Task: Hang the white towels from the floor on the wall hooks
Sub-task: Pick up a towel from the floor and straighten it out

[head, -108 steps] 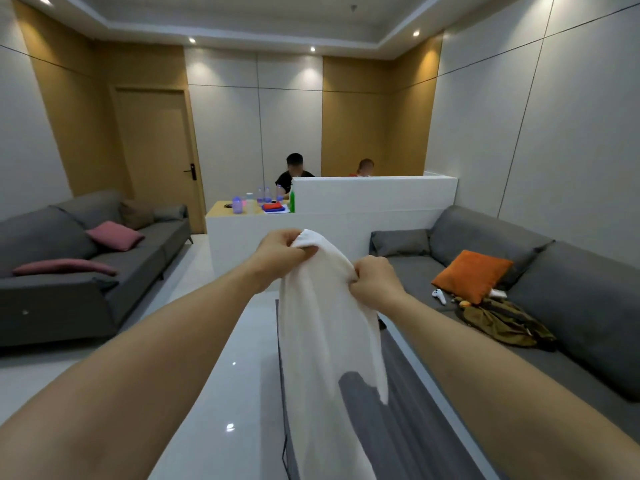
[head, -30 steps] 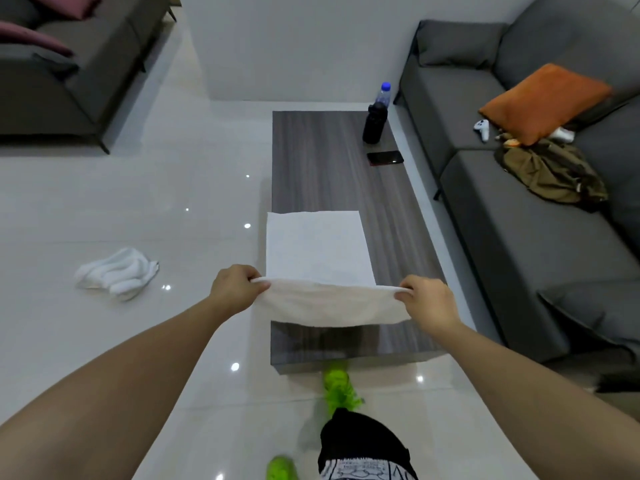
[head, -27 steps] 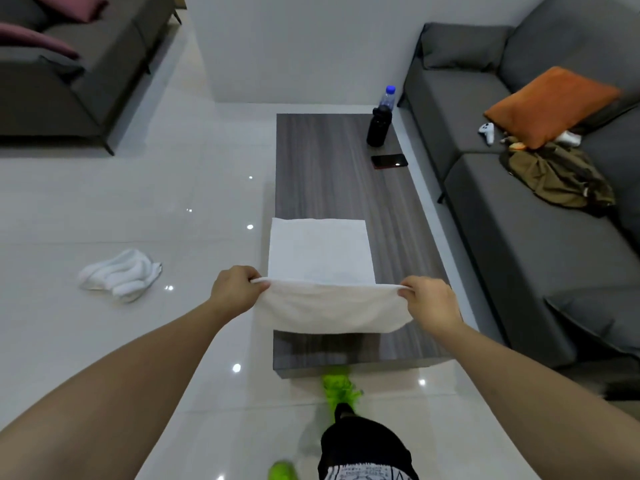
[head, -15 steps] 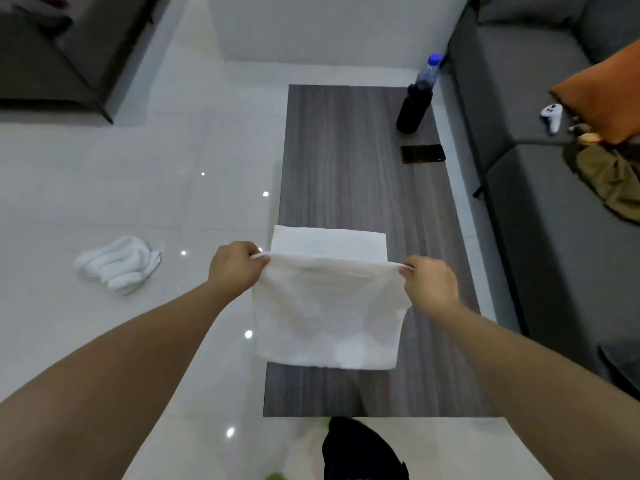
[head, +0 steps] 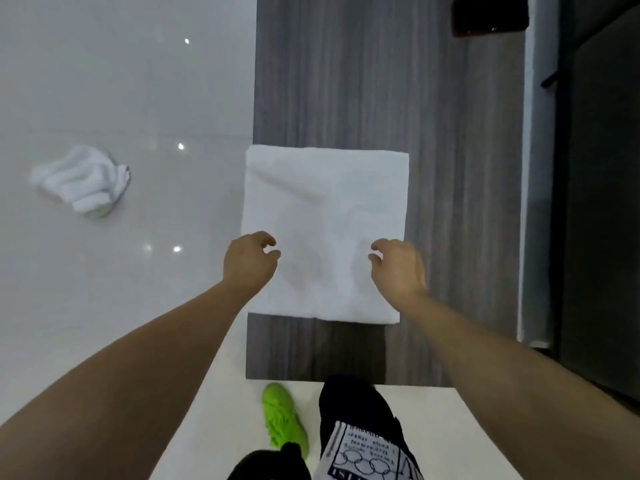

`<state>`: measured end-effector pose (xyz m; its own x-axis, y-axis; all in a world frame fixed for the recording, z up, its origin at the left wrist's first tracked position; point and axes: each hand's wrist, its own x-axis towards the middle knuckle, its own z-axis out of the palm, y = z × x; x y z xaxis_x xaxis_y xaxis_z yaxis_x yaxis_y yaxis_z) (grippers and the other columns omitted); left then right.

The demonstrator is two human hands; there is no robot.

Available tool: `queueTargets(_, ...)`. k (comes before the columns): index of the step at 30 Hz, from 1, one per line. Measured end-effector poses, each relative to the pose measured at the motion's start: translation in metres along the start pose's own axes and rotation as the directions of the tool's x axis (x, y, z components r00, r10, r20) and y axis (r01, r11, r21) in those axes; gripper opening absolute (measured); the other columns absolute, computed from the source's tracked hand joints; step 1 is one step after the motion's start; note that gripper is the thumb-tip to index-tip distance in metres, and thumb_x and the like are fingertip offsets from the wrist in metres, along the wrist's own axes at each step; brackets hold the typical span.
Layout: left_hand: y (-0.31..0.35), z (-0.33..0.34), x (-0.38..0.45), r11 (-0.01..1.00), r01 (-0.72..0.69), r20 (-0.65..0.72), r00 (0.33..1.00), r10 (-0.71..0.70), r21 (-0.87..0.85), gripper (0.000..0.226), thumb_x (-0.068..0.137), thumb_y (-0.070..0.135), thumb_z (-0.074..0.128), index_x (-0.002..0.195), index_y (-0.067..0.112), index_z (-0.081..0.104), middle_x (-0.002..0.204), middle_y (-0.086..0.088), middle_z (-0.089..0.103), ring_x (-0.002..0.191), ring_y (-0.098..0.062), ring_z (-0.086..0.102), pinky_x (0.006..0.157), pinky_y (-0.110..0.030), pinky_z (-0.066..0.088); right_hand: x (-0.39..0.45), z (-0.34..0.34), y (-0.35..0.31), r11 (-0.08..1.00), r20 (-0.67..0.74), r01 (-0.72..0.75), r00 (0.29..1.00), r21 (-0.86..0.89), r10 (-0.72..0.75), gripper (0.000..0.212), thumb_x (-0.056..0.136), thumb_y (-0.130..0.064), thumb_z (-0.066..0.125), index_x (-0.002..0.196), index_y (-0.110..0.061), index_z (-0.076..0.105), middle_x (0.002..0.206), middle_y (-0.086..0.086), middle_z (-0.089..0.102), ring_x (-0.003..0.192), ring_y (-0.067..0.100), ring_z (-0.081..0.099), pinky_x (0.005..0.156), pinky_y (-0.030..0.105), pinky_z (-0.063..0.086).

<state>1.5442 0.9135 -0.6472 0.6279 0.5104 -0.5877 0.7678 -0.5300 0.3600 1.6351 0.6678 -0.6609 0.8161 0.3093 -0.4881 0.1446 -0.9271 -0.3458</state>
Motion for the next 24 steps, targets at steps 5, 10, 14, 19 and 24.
queueTargets(5,-0.044,0.060,-0.033,0.971,-0.148,0.240,0.965,0.101,0.187,0.028,0.085,0.024,0.066,0.112,0.019,0.066,0.117,-0.004,0.061,0.105,-0.022,0.054,0.081,-0.028,0.040,-0.050,0.081,0.006,0.992,0.215,0.124,0.970,-0.015,-0.117,0.024,0.097,-0.020,0.053,0.113,-0.013,0.069,0.105,0.007,0.068,0.098,0.024,0.058,0.085,0.035,0.049)
queueTargets(10,-0.072,0.096,-0.048,0.802,-0.428,0.350,0.890,0.293,0.417,0.024,0.073,0.009,0.064,0.097,0.010,0.066,0.102,-0.009,0.060,0.093,-0.033,0.054,0.070,-0.039,0.043,-0.074,0.120,0.025,0.966,0.192,0.238,0.958,-0.105,-0.215,0.014,0.078,-0.013,0.075,0.090,-0.006,0.069,0.093,0.011,0.064,0.089,0.031,0.056,0.073,0.043,0.050)
queueTargets(14,-0.081,0.105,-0.047,0.688,-0.510,0.315,0.860,0.402,0.516,0.021,0.066,0.005,0.064,0.087,0.009,0.062,0.090,-0.010,0.057,0.081,-0.033,0.052,0.062,-0.035,0.032,-0.073,0.134,0.038,0.949,0.073,0.299,0.953,-0.096,-0.293,0.016,0.073,0.003,0.072,0.087,-0.003,0.069,0.090,0.013,0.064,0.085,0.033,0.056,0.069,0.045,0.050)
queueTargets(19,-0.076,0.103,-0.045,0.697,-0.506,0.260,0.862,0.436,0.509,0.010,0.071,0.000,0.058,0.080,0.005,0.059,0.082,-0.012,0.057,0.077,-0.034,0.052,0.063,-0.038,0.035,-0.069,0.128,0.034,0.946,0.058,0.316,0.948,-0.077,-0.312,0.017,0.070,0.012,0.067,0.077,-0.003,0.069,0.079,0.010,0.065,0.075,0.029,0.057,0.067,0.040,0.050)
queueTargets(24,-0.064,0.073,-0.062,0.760,-0.461,0.223,0.887,0.404,0.458,0.014,0.076,-0.001,0.054,0.084,0.009,0.049,0.070,-0.009,0.057,0.060,-0.027,0.050,0.055,-0.036,0.041,-0.079,0.096,0.019,0.976,0.038,0.209,0.978,-0.056,-0.207,0.024,0.075,0.011,0.059,0.094,-0.002,0.067,0.086,0.012,0.064,0.078,0.030,0.056,0.069,0.036,0.046)
